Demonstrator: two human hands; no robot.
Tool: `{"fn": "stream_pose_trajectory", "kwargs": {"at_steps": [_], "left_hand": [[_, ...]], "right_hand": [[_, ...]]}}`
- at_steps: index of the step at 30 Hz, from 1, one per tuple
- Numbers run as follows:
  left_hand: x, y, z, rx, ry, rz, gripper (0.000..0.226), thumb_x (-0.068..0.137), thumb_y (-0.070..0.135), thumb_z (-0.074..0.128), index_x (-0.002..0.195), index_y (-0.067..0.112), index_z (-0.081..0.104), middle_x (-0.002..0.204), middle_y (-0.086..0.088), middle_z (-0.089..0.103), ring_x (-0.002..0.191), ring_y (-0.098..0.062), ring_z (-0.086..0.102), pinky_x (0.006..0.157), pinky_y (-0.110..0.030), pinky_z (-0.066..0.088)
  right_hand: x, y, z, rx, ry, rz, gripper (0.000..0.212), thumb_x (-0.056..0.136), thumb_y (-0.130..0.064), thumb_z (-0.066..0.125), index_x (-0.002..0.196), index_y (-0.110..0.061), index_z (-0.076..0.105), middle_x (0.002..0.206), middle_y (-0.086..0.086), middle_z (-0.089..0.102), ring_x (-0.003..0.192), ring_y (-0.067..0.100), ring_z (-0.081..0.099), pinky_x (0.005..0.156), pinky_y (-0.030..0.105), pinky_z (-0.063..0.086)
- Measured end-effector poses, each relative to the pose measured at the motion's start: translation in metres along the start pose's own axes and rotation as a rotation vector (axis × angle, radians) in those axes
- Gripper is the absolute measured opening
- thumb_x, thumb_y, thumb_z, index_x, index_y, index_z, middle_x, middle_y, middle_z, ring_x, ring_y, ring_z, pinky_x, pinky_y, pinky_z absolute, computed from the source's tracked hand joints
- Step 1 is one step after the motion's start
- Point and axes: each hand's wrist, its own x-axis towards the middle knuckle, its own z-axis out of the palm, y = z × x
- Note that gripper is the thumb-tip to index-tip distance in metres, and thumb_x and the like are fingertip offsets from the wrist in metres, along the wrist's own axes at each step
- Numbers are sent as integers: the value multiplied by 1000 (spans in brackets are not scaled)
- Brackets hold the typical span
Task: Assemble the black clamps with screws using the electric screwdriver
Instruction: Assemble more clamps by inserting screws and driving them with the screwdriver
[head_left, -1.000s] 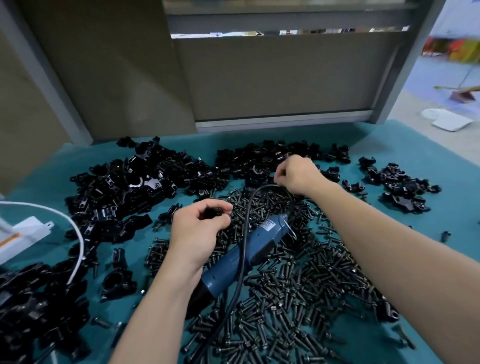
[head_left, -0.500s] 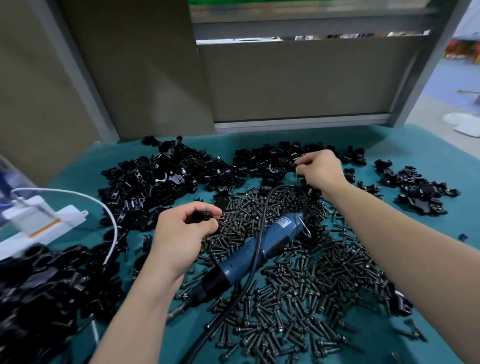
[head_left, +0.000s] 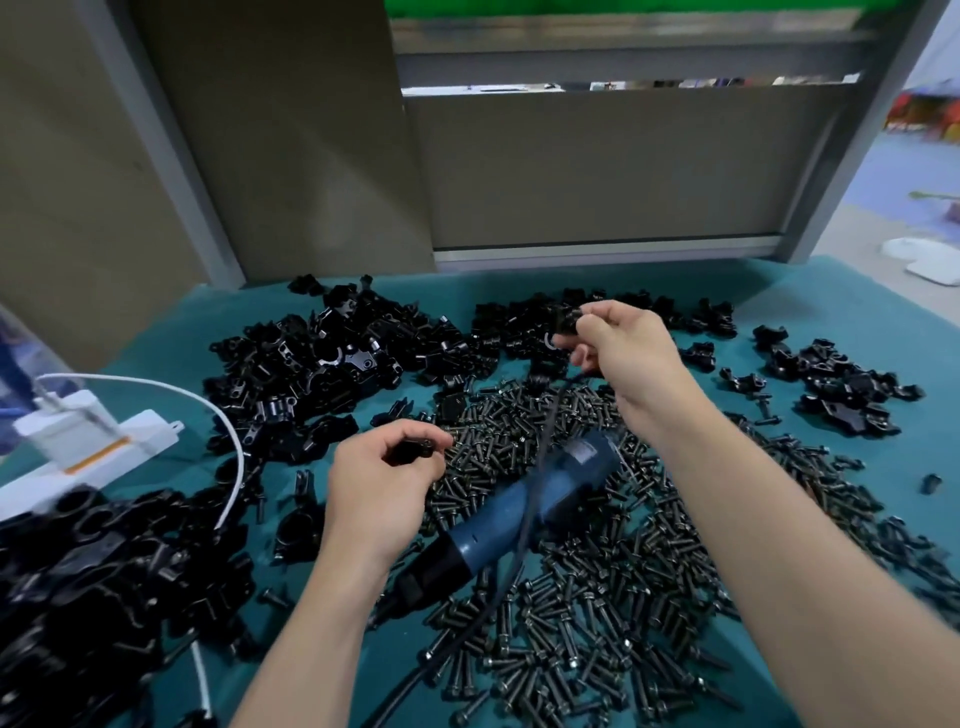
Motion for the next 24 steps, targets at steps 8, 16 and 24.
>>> {"fn": "stream_pose_trajectory", "kwargs": {"at_steps": [8,16,24], "left_hand": [[-8,16,-1,-184,-41,124,30,75,10,72,89,35,82,86,1,77,80,-13,67,81,-31,50],[-13,20,4,-278,-138,199,7,76,27,81,83,30,81,78,9,76,76,-3,69,74,-14,51],[-12,13,9,-243,-120,124,13,93,16,77,84,25,81,87,3,79,86,-10,72,82,-22,55]], "right_hand": [[-82,-31,19,289,-267,48,22,107,-10,51,103,-12,72,75,0,73,63,11,60,59,24,48],[-98,0,38,355,-357,261,27,109,-8,42,108,2,67,71,10,69,54,14,61,48,23,50],[-100,16,34,-153,-261,-160,40,87,1,73,109,-31,75,99,-12,77,77,14,76,69,32,63]]}}
